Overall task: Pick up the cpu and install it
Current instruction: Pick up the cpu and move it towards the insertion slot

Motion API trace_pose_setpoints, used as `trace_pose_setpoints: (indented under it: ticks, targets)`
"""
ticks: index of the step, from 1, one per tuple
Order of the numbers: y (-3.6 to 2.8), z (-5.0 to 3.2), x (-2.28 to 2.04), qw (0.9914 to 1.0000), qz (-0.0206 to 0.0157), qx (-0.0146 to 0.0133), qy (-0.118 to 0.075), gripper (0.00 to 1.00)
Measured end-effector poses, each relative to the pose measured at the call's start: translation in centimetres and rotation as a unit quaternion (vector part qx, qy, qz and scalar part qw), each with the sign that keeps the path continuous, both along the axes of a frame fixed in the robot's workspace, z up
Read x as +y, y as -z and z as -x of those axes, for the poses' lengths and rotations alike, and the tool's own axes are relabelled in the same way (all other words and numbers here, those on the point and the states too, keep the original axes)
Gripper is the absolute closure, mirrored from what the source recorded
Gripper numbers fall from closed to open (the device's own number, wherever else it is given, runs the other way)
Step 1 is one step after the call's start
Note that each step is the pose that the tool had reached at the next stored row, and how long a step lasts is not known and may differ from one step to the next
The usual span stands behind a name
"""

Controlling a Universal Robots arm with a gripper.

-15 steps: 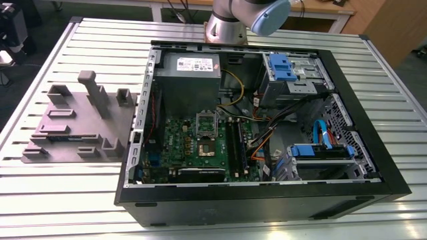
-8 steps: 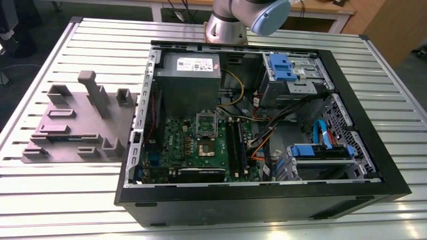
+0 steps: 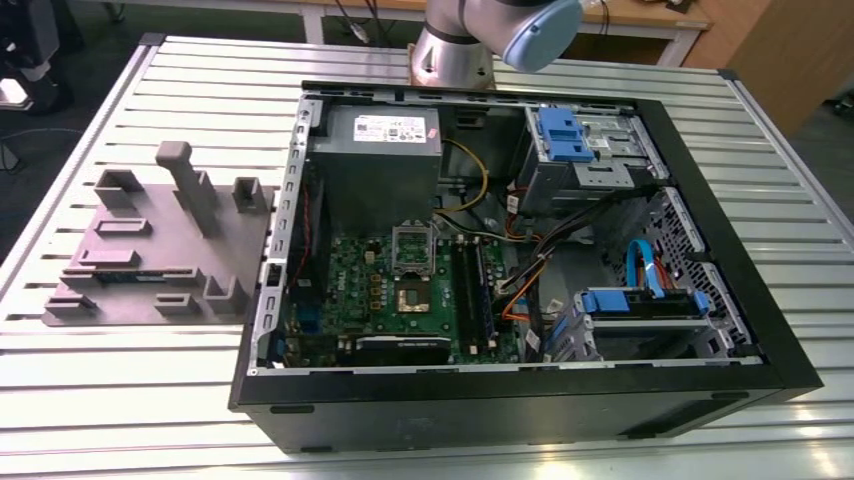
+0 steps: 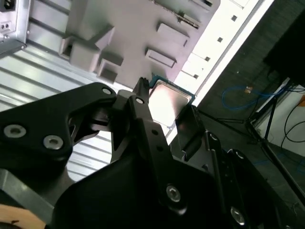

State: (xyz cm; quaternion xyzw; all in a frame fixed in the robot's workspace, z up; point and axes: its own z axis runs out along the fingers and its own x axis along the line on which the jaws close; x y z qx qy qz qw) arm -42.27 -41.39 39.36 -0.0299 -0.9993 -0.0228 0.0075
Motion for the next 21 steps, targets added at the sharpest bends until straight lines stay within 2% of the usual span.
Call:
trace_pose_setpoints:
  ticks: [16,21]
  targets:
    - [0.01,-4.81,0.0,1.0,0.0,0.0,0.0,0.53]
    - [0.01,-5.04,0.0,1.0,0.0,0.0,0.0,0.53]
